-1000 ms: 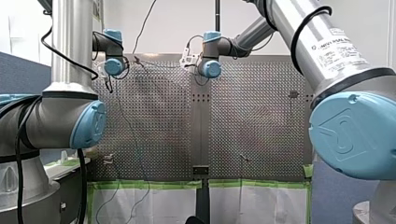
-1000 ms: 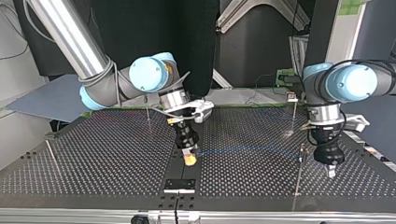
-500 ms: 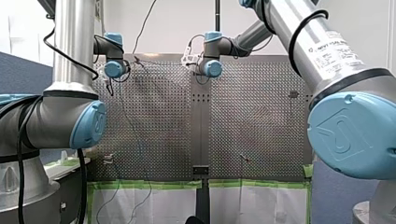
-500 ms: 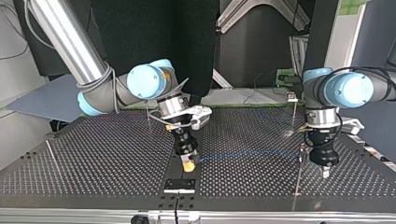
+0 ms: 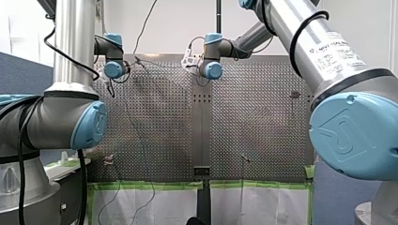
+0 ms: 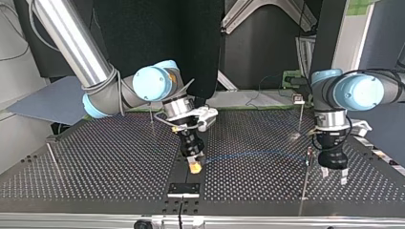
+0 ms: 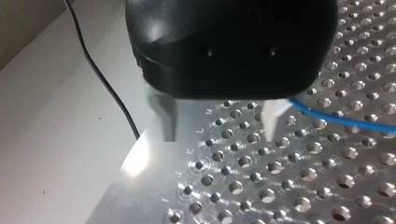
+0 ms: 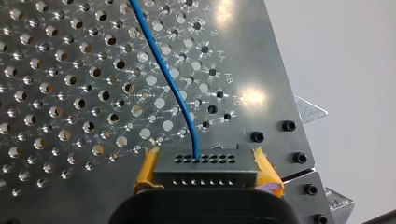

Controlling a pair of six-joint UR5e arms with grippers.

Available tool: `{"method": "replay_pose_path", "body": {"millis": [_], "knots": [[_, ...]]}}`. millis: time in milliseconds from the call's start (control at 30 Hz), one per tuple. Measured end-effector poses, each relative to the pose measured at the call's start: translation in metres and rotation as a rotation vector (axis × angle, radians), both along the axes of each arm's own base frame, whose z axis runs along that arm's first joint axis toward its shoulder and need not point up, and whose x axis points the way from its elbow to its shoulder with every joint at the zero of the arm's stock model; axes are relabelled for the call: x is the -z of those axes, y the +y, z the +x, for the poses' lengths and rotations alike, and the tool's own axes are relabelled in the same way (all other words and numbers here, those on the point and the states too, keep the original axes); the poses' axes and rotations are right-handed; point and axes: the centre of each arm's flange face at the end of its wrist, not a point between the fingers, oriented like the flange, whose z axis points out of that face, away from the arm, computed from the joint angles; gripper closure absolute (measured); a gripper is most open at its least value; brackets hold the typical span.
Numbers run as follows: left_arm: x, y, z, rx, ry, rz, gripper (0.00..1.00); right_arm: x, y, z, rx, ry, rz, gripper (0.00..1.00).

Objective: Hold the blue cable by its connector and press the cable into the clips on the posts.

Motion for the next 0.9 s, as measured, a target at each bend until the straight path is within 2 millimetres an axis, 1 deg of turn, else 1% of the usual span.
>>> {"method": "replay_pose_path", "body": {"millis": [267, 500, 733, 900], "knots": [[0.006, 0.007, -0.005, -0.024, 0.047, -0.077, 0.00, 0.001, 0.000, 0.000, 0.000, 0.006, 0.005, 1.00], [0.011, 0.000, -0.012, 0.020, 0.094, -0.129, 0.00, 0.001, -0.002, -0.002, 0.004, 0.007, 0.006, 1.00], [0.014, -0.006, -0.031, 0.069, 0.144, -0.156, 0.00, 0.001, -0.002, -0.002, 0.004, 0.008, 0.006, 1.00], [0.017, -0.014, -0.052, 0.109, 0.187, -0.163, 0.00, 0.001, -0.001, -0.002, 0.003, 0.008, 0.006, 1.00]]}}
